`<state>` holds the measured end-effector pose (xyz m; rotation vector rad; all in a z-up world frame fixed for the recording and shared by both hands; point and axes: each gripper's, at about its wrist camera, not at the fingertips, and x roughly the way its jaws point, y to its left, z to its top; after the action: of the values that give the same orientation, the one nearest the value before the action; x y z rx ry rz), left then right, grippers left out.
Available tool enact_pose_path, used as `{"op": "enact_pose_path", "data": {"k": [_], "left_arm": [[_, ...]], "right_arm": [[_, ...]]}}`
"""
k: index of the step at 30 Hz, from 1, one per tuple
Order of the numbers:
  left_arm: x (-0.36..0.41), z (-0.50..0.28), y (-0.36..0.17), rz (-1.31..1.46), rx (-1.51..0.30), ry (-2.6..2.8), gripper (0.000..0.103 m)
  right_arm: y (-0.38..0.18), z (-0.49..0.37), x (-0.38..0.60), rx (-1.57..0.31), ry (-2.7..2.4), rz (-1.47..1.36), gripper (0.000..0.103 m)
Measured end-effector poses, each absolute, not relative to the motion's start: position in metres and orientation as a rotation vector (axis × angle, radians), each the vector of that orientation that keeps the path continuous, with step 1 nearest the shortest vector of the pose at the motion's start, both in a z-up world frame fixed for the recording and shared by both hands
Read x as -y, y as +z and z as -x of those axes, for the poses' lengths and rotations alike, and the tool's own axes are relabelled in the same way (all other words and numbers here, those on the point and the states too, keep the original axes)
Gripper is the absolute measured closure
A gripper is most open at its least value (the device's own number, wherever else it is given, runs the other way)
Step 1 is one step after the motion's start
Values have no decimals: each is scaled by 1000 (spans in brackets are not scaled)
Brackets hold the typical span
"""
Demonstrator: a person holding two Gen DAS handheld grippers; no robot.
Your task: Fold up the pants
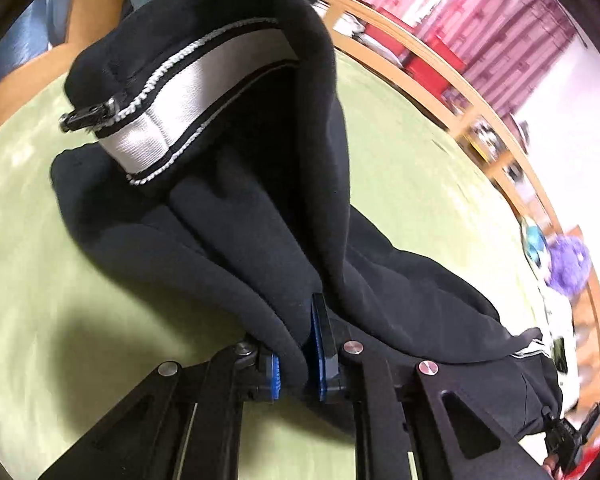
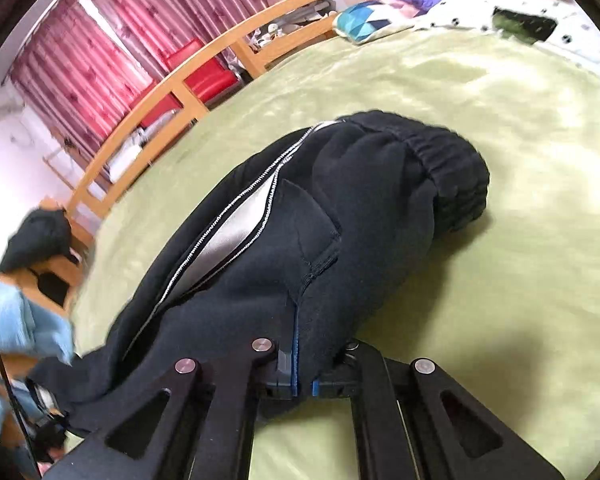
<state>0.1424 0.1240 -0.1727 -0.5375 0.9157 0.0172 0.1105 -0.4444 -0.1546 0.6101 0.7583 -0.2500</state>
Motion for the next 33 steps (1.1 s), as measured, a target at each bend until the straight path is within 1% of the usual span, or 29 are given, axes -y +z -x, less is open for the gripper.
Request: {"op": "enact_pose_path", "data": {"k": [5,7,9,10,12,13,14,16,20,24,27,29,31,33], "left_arm": [[-99,-69,-179,567,-963,-46,91],[-94,-47,-185,528,-985,-59,89],[-95,-38,-191,476,-1014,-48,85],[-99,-36,-193,470,-1041,-52,81],[-106,-24,-191,480,-1073,-72,79],[-113,-17,-188,475,-1065,-76,73],[-123,-8,-183,455,-1050,-70,61],[-137,2,-173,418,-1014,-46,49],[-174,25,-162,399,-930,-2,42],[-206,0,-165,461,-892,11,42],[-196,-29,-165,485,-849,-8,42],[-194,-47,-163,465,-806,-26,45],[-184,-65,-156,472,-786,-75,79],[-186,-77,-141,487,-767,-146,83]], "right_arm": [[-146,-7,489,-779,-304,-588,99],[-153,16,501,-809,-308,-596,97],[-166,33,505,-883,-289,-566,89],[-169,33,501,-920,-287,-533,79],[-166,44,486,-926,-323,-422,78],[-161,49,478,-914,-333,-377,75],[-159,54,473,-908,-332,-358,68],[-150,61,461,-889,-338,-340,64],[-139,72,438,-848,-326,-356,63],[-130,59,397,-825,-274,-362,62],[-126,48,366,-830,-233,-351,62],[-126,41,351,-839,-216,-342,62],[-128,37,334,-850,-207,-335,62],[-130,35,325,-862,-207,-335,62]]}}
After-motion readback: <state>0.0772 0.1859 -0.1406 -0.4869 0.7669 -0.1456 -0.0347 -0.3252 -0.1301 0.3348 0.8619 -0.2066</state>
